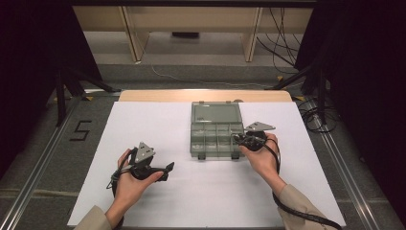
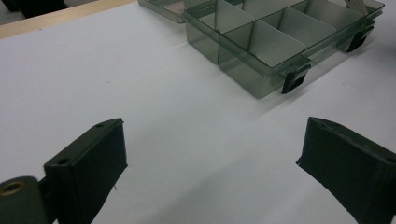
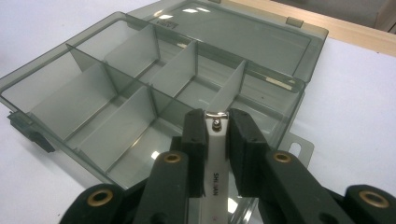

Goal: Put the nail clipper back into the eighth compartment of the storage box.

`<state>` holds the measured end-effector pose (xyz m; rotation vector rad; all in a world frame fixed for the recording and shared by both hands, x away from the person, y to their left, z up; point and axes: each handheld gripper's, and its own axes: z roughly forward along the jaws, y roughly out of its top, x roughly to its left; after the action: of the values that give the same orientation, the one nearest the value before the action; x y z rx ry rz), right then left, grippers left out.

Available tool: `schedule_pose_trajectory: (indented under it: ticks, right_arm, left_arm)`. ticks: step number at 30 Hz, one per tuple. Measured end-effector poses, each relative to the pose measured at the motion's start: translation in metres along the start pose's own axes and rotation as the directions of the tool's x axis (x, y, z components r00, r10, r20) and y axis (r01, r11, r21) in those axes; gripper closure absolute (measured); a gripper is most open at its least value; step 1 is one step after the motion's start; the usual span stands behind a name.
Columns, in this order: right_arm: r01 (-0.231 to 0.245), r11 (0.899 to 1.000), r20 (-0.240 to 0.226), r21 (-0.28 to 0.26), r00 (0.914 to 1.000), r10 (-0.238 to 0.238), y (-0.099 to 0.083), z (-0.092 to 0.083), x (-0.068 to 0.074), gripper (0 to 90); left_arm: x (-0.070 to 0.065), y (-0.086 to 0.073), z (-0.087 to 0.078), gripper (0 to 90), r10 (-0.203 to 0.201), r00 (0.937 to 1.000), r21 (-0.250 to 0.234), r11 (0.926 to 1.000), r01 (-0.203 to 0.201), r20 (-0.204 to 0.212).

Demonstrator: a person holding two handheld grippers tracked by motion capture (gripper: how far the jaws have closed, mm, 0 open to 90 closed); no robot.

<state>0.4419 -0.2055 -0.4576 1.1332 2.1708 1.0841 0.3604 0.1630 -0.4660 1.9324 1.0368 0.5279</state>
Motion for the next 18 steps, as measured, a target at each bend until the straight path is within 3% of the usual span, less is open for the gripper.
schedule_pose_trajectory:
  ticks: [3, 7, 8, 10, 11, 13, 14, 18]
  right_arm:
    - [-0.034, 0.999, -0.005, 0.034, 0.9994, 0.034, 0.0002, -0.0018, 0.0022, 77.7]
    - [0.008, 1.000, -0.004, 0.029, 1.0000, -0.008, -0.0012, 0.0008, -0.0002, 77.7]
    - [-0.024, 0.998, -0.009, 0.058, 0.9997, 0.025, -0.0010, -0.0007, 0.0026, 77.7]
    - [-0.034, 0.998, -0.005, 0.061, 0.9994, 0.034, -0.0009, -0.0005, 0.0037, 77.6]
    - [0.003, 0.998, -0.008, 0.062, 1.0000, -0.003, -0.0014, 0.0011, 0.0025, 77.6]
    - [0.026, 0.998, -0.005, 0.059, 0.9996, -0.026, -0.0021, 0.0021, 0.0015, 77.6]
    - [0.005, 0.997, -0.007, 0.073, 1.0000, -0.005, -0.0022, 0.0017, 0.0029, 77.6]
    - [0.000, 0.997, -0.004, 0.079, 1.0000, 0.000, -0.0030, 0.0021, 0.0034, 77.5]
  left_arm:
    - [-0.0002, -0.0001, 0.0002, 6.2, -0.001, 1.0000, 0.000, 1.0000, 0.001, 0.001]
    - [-0.0001, 0.0000, 0.0003, 6.2, 0.006, 1.0000, 0.001, 1.0000, -0.006, 0.002]
    - [0.0000, 0.0000, 0.0002, 6.3, 0.007, 1.0000, 0.001, 1.0000, -0.007, 0.000]
    - [-0.0001, -0.0001, 0.0000, 6.2, 0.007, 1.0000, 0.002, 1.0000, -0.007, 0.000]
    - [-0.0002, -0.0001, 0.0001, 6.3, 0.005, 1.0000, 0.002, 1.0000, -0.005, 0.000]
    - [-0.0002, -0.0001, 0.0001, 6.3, 0.005, 1.0000, 0.002, 1.0000, -0.005, -0.001]
    - [-0.0004, -0.0002, 0.0004, 6.3, -0.003, 1.0000, 0.000, 1.0000, 0.003, 0.000]
    - [-0.0003, -0.0003, 0.0006, 6.3, 0.000, 1.0000, 0.002, 1.0000, 0.000, 0.003]
